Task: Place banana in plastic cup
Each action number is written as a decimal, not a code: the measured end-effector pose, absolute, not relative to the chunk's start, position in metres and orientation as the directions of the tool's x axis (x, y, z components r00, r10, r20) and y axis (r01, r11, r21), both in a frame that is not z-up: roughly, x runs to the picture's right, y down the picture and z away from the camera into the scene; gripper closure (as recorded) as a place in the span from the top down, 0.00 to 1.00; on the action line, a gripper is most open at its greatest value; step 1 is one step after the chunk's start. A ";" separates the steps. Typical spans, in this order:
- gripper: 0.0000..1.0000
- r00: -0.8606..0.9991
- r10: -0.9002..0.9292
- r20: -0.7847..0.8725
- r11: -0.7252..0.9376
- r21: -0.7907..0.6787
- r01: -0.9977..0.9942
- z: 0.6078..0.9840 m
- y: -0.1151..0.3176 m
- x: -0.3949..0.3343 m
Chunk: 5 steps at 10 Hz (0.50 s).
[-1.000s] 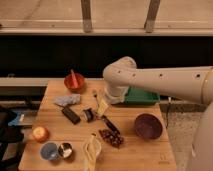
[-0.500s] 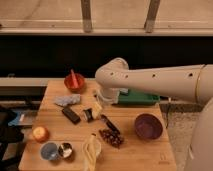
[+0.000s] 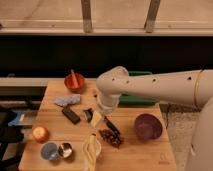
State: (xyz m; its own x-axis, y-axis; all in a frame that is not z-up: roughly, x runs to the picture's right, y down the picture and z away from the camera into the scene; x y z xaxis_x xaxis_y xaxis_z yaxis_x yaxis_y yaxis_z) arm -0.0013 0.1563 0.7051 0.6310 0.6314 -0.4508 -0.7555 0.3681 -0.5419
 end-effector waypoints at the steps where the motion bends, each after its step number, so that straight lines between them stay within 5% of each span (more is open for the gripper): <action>1: 0.80 0.634 0.632 -0.445 0.360 -0.556 -0.749 0.698 0.165 -0.005; 5: 0.80 0.651 0.649 -0.394 0.342 -0.613 -0.712 0.666 0.188 -0.014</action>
State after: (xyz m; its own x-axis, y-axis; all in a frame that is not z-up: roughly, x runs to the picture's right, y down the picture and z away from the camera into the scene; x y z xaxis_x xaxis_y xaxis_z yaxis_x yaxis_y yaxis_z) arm -0.0144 0.1885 0.6662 0.6513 0.6485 -0.3940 -0.7118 0.3421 -0.6135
